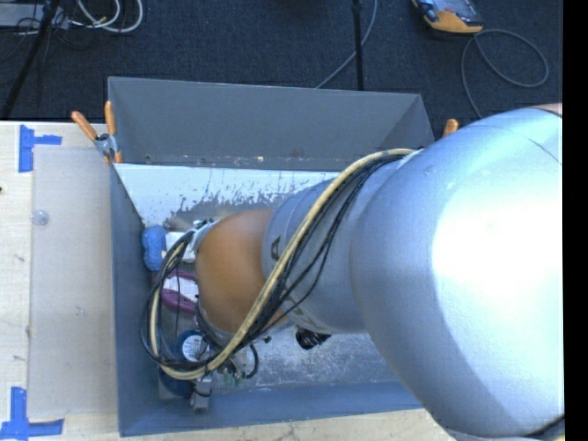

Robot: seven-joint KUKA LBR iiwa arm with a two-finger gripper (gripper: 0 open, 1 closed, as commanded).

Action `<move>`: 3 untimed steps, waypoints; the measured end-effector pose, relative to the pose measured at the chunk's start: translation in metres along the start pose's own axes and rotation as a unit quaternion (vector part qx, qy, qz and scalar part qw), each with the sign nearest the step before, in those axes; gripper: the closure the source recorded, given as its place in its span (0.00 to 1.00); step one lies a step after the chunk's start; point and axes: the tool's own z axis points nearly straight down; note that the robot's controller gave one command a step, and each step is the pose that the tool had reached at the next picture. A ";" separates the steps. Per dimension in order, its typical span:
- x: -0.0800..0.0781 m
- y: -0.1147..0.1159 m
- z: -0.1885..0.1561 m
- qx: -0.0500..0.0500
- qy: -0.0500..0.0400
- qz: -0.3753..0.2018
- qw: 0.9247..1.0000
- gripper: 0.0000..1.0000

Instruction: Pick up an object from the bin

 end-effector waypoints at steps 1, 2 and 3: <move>0.002 0.000 -0.004 -0.001 -0.001 0.000 1.000 1.00; 0.002 0.000 -0.013 -0.001 -0.001 0.000 1.000 1.00; 0.004 -0.001 -0.023 0.001 0.003 0.000 1.000 1.00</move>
Offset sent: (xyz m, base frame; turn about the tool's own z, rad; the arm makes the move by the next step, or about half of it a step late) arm 0.0000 -0.0001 0.0289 0.0000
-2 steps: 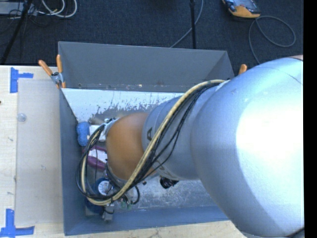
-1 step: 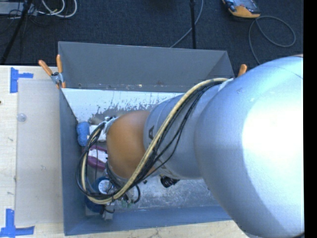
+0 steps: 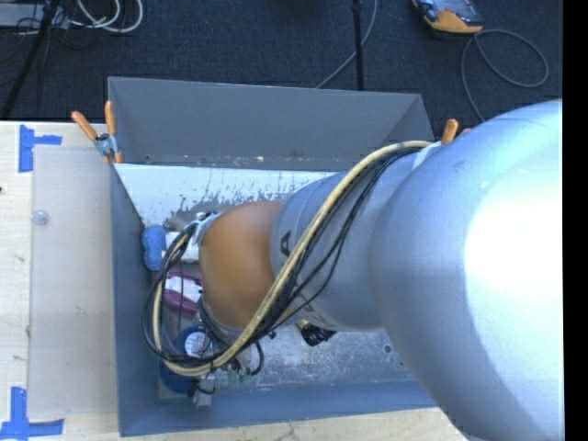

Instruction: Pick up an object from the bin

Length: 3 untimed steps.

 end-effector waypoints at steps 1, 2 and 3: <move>0.000 -0.001 -0.021 0.000 0.000 0.000 1.000 1.00; -0.001 0.000 -0.032 -0.002 -0.004 0.000 1.000 1.00; -0.001 0.000 -0.035 -0.002 -0.003 0.000 1.000 1.00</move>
Offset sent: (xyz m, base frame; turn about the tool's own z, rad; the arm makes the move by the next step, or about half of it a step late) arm -0.0001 0.0000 0.0062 0.0000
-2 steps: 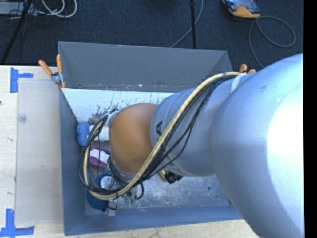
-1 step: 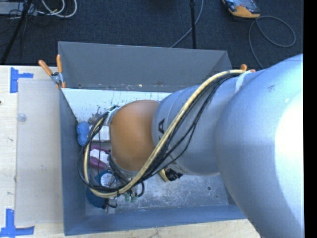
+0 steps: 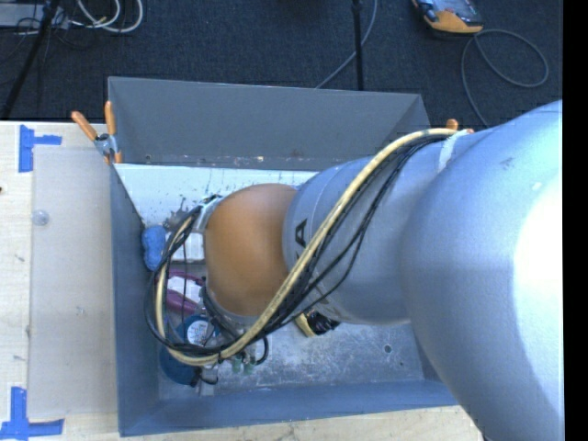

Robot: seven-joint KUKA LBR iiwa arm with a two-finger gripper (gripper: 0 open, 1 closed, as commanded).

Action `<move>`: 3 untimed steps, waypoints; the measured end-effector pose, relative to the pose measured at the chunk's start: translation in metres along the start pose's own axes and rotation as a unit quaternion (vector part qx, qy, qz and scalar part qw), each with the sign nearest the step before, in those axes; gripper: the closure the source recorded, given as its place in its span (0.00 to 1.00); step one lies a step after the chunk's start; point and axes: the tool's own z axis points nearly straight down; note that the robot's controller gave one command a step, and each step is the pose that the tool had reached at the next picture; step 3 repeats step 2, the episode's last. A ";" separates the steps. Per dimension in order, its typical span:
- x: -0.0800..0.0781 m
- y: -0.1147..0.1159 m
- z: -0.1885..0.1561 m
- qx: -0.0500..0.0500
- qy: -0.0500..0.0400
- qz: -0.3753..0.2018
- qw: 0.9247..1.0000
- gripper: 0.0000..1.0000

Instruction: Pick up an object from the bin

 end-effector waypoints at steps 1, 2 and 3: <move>0.001 -0.001 -0.003 0.001 0.002 0.000 1.000 1.00; 0.001 -0.001 -0.013 0.002 0.003 0.000 1.000 1.00; 0.001 -0.001 -0.013 0.002 0.003 0.000 1.000 1.00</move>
Offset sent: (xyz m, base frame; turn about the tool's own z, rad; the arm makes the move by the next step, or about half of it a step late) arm 0.0001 0.0000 0.0387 0.0000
